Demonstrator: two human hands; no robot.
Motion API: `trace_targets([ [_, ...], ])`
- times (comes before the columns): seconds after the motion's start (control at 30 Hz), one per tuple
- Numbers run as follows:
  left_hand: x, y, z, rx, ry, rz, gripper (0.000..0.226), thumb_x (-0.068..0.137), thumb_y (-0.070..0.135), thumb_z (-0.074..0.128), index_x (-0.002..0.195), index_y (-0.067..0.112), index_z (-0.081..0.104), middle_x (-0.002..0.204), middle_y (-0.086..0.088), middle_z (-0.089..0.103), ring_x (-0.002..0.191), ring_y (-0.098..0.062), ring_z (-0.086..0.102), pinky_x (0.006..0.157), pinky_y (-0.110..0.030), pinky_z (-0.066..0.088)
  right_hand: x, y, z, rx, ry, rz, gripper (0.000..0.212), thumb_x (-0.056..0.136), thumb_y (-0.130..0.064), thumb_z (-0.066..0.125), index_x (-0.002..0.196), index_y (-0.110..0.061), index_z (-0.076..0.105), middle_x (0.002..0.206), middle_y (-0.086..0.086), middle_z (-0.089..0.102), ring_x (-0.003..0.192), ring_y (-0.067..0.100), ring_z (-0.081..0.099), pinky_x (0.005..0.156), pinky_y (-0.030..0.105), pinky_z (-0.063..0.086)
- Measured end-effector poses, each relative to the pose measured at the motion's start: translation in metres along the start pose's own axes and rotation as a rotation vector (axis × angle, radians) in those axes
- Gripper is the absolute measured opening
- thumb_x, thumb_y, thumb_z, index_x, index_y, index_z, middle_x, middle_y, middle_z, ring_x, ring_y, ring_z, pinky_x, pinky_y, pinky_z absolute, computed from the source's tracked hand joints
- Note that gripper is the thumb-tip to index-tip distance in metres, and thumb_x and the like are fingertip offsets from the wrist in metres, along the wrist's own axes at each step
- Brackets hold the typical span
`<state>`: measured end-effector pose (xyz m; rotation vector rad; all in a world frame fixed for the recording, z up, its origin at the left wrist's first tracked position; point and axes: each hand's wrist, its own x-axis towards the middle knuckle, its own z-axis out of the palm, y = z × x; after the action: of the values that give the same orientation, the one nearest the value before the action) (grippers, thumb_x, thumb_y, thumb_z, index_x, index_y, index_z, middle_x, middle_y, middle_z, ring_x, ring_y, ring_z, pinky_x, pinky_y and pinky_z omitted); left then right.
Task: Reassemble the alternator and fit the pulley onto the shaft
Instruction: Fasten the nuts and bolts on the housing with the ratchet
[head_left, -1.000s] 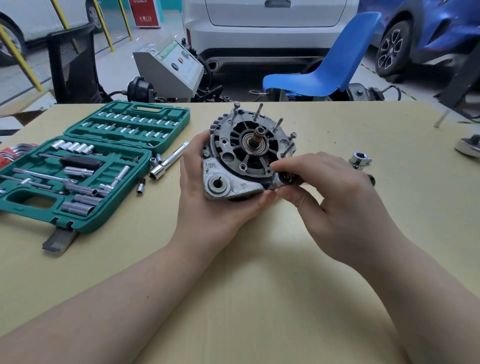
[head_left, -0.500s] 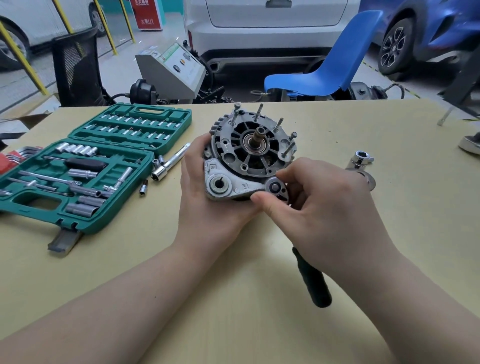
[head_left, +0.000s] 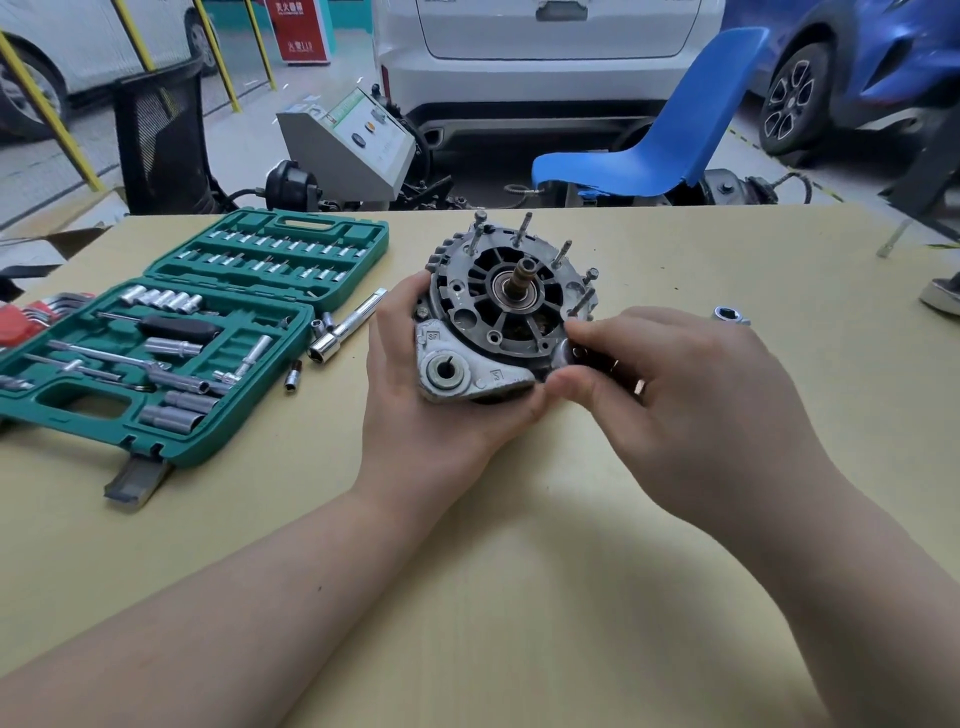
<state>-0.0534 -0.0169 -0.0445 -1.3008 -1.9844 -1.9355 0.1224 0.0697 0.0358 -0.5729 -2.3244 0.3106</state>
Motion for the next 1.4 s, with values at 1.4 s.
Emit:
trace_targets([
  [1.4,0.001,0.006,0.0,0.013,0.022,0.01,0.11,0.057,0.049,0.104,0.143,0.048,0.035,0.144,0.003,0.056,0.137,-0.02,0.058,0.11,-0.04,0.054,0.006,-0.026,0.002,-0.074,-0.066,0.207,0.049,0.088,-0.066,0.059,0.085,-0.017,0.066,0.062,0.0,0.062,0.066,0.026,0.06,0.067,0.041,0.051],
])
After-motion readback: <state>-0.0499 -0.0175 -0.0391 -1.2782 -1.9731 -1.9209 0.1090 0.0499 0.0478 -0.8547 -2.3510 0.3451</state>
